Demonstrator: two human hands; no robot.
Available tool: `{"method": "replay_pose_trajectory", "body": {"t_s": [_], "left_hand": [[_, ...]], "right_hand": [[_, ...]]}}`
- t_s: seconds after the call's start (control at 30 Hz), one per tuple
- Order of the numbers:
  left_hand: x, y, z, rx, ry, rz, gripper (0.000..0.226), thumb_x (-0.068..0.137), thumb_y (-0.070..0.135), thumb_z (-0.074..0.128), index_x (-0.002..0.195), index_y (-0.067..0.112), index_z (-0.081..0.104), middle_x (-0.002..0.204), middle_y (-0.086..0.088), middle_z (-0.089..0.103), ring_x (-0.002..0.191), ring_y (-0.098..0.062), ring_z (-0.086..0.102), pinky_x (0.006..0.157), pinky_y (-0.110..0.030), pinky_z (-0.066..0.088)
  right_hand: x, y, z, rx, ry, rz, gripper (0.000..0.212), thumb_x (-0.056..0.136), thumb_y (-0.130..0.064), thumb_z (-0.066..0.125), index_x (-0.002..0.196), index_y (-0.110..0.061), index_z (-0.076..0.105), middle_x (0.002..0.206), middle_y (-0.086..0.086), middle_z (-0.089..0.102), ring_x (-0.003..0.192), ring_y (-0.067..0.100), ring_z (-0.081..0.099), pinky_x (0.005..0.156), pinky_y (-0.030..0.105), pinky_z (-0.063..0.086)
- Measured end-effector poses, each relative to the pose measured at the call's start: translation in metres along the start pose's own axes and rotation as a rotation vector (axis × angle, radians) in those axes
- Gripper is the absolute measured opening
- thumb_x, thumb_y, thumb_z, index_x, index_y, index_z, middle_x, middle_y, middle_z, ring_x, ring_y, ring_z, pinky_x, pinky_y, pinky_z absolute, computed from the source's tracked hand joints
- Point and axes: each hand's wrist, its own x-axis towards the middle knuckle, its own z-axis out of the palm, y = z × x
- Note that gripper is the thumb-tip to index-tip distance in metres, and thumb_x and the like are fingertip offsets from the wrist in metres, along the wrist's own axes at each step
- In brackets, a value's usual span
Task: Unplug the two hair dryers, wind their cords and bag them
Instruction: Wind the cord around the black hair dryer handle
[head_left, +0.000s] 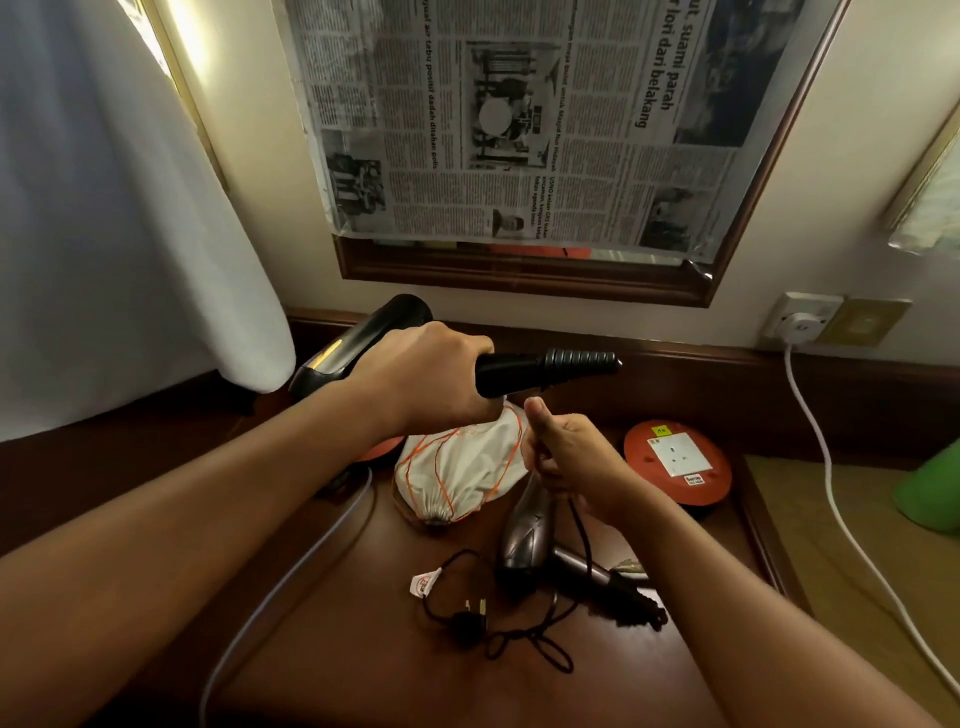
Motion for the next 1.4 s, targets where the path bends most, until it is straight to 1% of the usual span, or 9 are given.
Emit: {"method": "replay_pose_trajectory", "body": {"t_s": [0.13,0.3,0.37,0.6,0.8,0.9,1.07,1.27,1.4], "left_hand": [[-0.003,0.008,-0.004,0.013,-0.006,0.0,0.021,0.079,0.052,0.059,0.082,0.032,0.053,0.07,0.008,0.057,0.064,-0.01,0.058,0.058,-0.029,0.05],[-0.009,0.018,-0.006,0.091,-0.03,0.029,0.021,0.08,0.051,0.06,0.085,0.034,0.05,0.069,0.008,0.055,0.061,-0.007,0.053,0.052,-0.024,0.037],[-0.01,0.02,-0.005,0.137,-0.052,0.045,0.022,0.082,0.053,0.058,0.088,0.035,0.048,0.07,0.009,0.055,0.062,-0.007,0.053,0.053,-0.024,0.036],[-0.012,0.022,0.003,0.292,-0.109,0.08,0.022,0.086,0.051,0.054,0.093,0.031,0.046,0.071,0.009,0.051,0.064,-0.008,0.053,0.059,-0.026,0.046],[-0.01,0.018,0.018,0.31,-0.152,0.033,0.026,0.085,0.047,0.056,0.102,0.027,0.056,0.075,0.007,0.055,0.069,-0.012,0.059,0.066,-0.031,0.054],[-0.008,0.012,0.026,0.307,-0.167,0.002,0.028,0.085,0.047,0.058,0.104,0.027,0.056,0.074,0.008,0.051,0.071,-0.014,0.059,0.064,-0.03,0.052],[-0.003,0.003,0.035,0.244,-0.18,-0.073,0.025,0.084,0.045,0.059,0.102,0.027,0.059,0.077,0.007,0.057,0.068,-0.012,0.058,0.059,-0.028,0.048],[0.005,-0.003,0.04,0.225,-0.171,-0.147,0.022,0.083,0.048,0.059,0.09,0.028,0.052,0.072,0.008,0.053,0.062,-0.01,0.053,0.055,-0.027,0.041],[0.008,-0.006,0.041,0.2,-0.165,-0.189,0.023,0.081,0.05,0.06,0.086,0.031,0.048,0.074,0.008,0.054,0.065,-0.012,0.055,0.058,-0.029,0.043]], "right_hand": [[0.004,-0.005,-0.019,0.161,-0.1,0.05,0.051,0.088,-0.053,0.045,0.055,-0.015,0.054,0.053,0.001,0.027,0.046,0.012,0.025,0.047,0.024,0.02],[0.006,-0.013,-0.045,0.39,-0.197,0.082,0.014,0.088,-0.015,0.048,0.076,-0.012,0.054,0.062,0.0,0.04,0.056,0.013,0.037,0.055,0.025,0.03],[0.009,-0.022,-0.053,0.361,-0.195,0.057,0.022,0.091,-0.006,0.039,0.078,-0.011,0.057,0.071,0.004,0.047,0.062,0.015,0.041,0.057,0.025,0.033],[0.011,-0.059,-0.069,0.085,-0.221,-0.007,0.012,0.076,-0.011,0.062,0.086,-0.005,0.062,0.073,0.004,0.058,0.067,0.015,0.047,0.06,0.023,0.039],[0.002,-0.083,-0.058,-0.368,-0.157,-0.124,0.015,0.078,-0.014,0.068,0.083,0.0,0.071,0.085,0.028,0.058,0.075,0.025,0.052,0.067,0.029,0.039],[-0.004,-0.089,-0.047,-0.611,-0.083,-0.178,0.014,0.089,-0.016,0.062,0.084,-0.011,0.074,0.087,0.006,0.071,0.078,0.007,0.062,0.07,0.016,0.044],[-0.006,-0.092,-0.032,-0.966,-0.026,-0.287,0.018,0.09,-0.016,0.057,0.092,-0.015,0.075,0.084,-0.016,0.062,0.082,0.004,0.059,0.071,0.017,0.042],[-0.012,-0.089,-0.018,-1.186,0.026,-0.369,0.023,0.093,-0.023,0.053,0.102,-0.016,0.074,0.085,-0.006,0.057,0.079,0.014,0.056,0.07,0.032,0.05],[-0.014,-0.079,-0.009,-1.278,0.145,-0.416,0.027,0.095,-0.027,0.049,0.102,-0.017,0.072,0.082,-0.004,0.055,0.073,0.016,0.054,0.056,0.027,0.04]]}}
